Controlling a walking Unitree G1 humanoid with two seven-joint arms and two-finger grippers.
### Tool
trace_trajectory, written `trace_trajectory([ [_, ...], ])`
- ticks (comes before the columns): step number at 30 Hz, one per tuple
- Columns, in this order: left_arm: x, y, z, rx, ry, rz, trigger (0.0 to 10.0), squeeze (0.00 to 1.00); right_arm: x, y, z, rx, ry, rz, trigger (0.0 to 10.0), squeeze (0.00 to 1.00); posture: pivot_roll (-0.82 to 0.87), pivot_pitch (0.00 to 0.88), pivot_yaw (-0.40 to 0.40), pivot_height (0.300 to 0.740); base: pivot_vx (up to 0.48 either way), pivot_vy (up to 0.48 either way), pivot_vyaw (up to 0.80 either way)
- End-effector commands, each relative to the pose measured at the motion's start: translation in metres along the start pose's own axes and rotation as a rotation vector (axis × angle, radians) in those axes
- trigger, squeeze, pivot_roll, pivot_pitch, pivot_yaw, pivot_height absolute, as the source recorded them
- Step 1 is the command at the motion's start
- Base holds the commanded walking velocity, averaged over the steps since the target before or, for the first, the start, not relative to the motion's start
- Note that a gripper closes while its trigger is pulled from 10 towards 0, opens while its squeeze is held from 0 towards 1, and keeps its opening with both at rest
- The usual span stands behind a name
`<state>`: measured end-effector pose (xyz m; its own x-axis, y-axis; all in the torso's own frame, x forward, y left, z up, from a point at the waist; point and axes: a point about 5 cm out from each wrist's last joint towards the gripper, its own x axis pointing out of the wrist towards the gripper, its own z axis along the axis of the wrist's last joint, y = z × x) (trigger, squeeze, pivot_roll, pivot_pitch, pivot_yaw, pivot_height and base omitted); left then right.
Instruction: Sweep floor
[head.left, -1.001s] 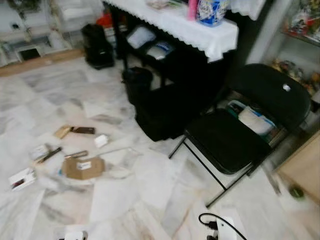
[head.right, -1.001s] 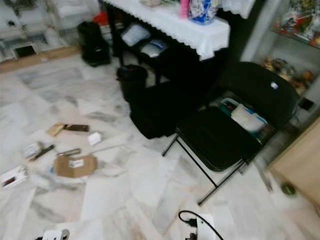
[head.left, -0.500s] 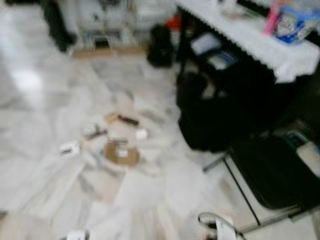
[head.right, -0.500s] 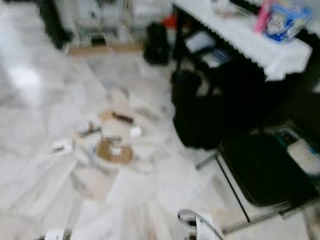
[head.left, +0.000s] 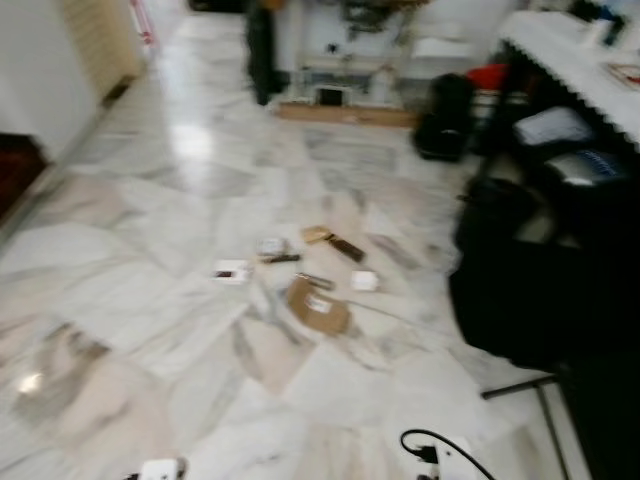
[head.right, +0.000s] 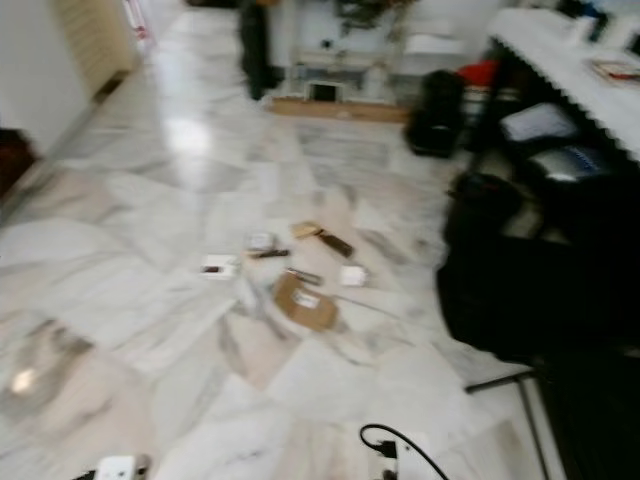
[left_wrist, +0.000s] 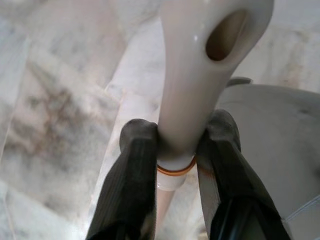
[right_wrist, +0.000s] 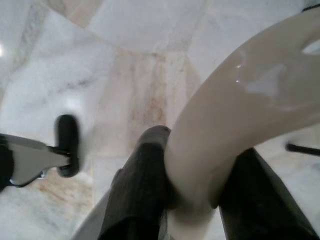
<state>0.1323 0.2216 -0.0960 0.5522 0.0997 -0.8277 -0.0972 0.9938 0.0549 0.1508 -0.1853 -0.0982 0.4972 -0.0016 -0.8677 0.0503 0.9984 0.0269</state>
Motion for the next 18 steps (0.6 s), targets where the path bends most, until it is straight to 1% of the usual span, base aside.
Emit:
trace_trajectory([
  [1, -0.0012, 0.0009, -0.0054, -0.024, 0.022, 0.002, 10.0, 0.0, 0.0012, 0.0071, 0.0022, 0.009, -0.002, 0.013, 10.0, 0.0, 0.06, 0.081, -0.093, 0.74, 0.0, 0.0, 0.56],
  [2, -0.0012, 0.0008, -0.0056, -0.024, 0.022, 0.002, 10.0, 0.0, 0.0012, 0.0071, 0.0021, 0.01, -0.002, 0.011, 10.0, 0.0, 0.06, 0.081, -0.093, 0.74, 0.0, 0.0, 0.56],
  [8, -0.0011, 0.0012, -0.0047, -0.02, 0.018, 0.002, 10.0, 0.0, 0.0013, 0.0055, 0.0042, 0.035, -0.013, -0.002, 10.0, 0.0, 0.06, 0.072, -0.09, 0.74, 0.0, 0.0, 0.0],
  [15, -0.0008, 0.0007, -0.0035, -0.007, 0.013, -0.002, 10.0, 0.0, 0.0011, 0.0022, 0.0054, 0.02, -0.021, -0.022, 10.0, 0.0, 0.07, 0.063, -0.089, 0.74, 0.0, 0.0, 0.0],
  [18, -0.0008, 0.0005, -0.0029, 0.002, 0.009, -0.003, 10.0, 0.0, 0.0009, -0.0016, 0.0079, -0.01, -0.032, -0.044, 10.0, 0.0, 0.07, 0.06, -0.088, 0.74, 0.0, 0.0, 0.0],
])
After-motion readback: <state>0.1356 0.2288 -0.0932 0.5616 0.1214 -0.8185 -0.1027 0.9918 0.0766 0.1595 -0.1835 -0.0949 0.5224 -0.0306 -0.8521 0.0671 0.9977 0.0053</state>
